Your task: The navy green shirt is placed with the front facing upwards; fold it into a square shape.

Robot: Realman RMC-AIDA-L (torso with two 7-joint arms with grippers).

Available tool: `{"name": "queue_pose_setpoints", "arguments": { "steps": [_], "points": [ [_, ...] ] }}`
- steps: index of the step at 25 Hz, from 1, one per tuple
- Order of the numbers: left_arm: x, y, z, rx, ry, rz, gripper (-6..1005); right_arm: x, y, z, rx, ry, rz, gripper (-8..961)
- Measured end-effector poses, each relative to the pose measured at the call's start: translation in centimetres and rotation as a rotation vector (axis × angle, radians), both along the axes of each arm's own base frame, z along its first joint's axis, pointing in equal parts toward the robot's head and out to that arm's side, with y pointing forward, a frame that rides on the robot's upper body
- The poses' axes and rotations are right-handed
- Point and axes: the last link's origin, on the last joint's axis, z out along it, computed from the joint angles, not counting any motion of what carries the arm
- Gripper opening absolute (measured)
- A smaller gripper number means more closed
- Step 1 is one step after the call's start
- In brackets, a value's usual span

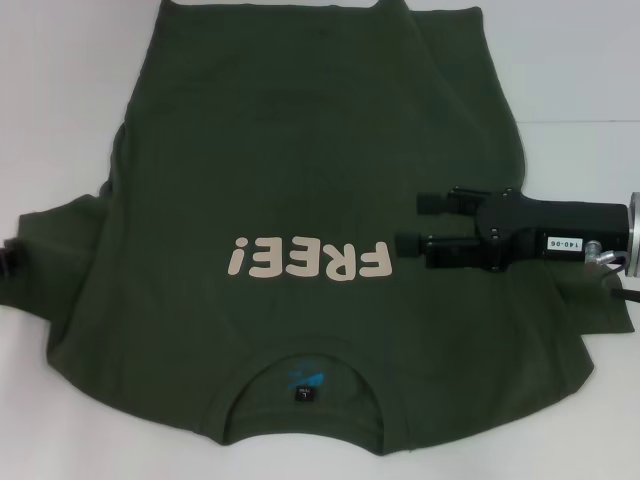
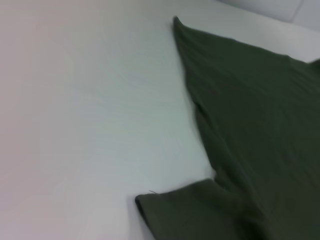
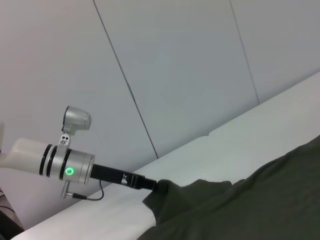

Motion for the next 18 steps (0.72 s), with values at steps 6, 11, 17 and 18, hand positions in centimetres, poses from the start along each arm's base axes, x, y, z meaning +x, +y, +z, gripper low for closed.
{"name": "queue_pose_setpoints", "arguments": {
  "steps": [6,11,17,18],
  "points": [
    [-0.2,0.5,1.6,0.046,0.043,0.013,6,0.0,0.0,-0.3,0.001,0.004,-0.009,925],
    [-0.2,1.0,2.5,0.062,0.086,0.027,8,0.1,0.0,-0.3,0.001,0.004,-0.012,925],
    [-0.2,1.5,3.0,0.088,0.108,0.029,10,0.0,0.0,-0.3,0.002,0.005,-0.011,925],
    [-0.2,1.6,3.1,0.092,0.112,0.028,10,0.0,0.0,-0.3,0.002,0.006,-0.011,925]
  ]
}}
